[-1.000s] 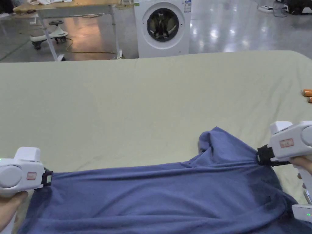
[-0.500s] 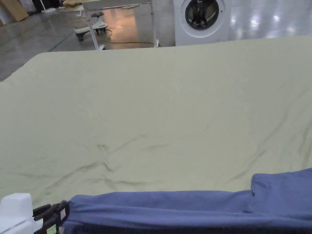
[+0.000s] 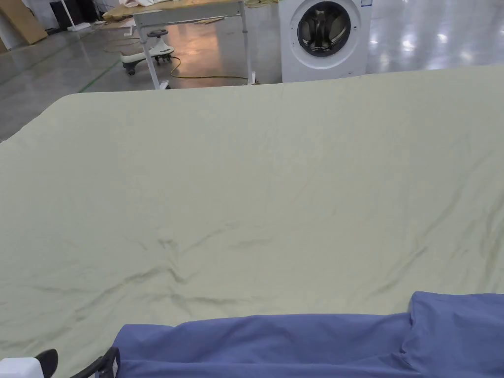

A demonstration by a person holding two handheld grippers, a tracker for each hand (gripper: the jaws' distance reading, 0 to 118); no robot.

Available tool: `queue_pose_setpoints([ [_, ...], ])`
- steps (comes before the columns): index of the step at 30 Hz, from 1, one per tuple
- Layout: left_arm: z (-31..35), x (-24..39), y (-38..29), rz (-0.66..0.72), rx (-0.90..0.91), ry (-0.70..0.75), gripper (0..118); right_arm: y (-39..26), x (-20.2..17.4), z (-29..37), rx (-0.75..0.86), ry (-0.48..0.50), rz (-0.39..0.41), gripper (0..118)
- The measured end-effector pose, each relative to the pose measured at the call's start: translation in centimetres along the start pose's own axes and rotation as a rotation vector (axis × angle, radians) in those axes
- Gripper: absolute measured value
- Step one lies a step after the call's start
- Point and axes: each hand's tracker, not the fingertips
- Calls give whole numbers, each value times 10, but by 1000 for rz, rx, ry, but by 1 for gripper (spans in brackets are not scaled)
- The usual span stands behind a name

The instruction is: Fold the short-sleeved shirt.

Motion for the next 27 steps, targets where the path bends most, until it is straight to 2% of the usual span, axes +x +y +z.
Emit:
queue_pose_setpoints([
  [3,30,21,15,0,156,-16,82,9,-18,15,99,62,-60,72],
  [6,50,41,32,-2,219,-46,80,21,-40,23,171,82,-47,71],
  [8,57,49,40,6,248,-65,72,28,-53,27,207,91,-35,70],
  [9,60,52,44,14,262,-87,65,31,-57,27,215,100,-33,64],
  [10,63,54,48,23,268,-107,56,33,-62,28,227,98,-26,48],
  [12,67,55,53,46,280,-126,49,37,-70,29,249,111,7,39],
  [13,69,57,56,52,284,-132,42,38,-74,29,255,111,20,30],
  [15,72,59,59,55,287,-133,22,38,-76,29,260,117,28,8],
  [16,73,60,61,54,283,-136,6,38,-78,29,258,120,30,1],
  [17,73,62,62,54,285,-134,0,38,-80,28,255,123,29,0],
  [24,76,64,62,18,271,-154,0,34,-86,30,288,137,84,0],
  [27,71,58,63,84,254,-177,0,35,-88,27,288,135,91,0],
])
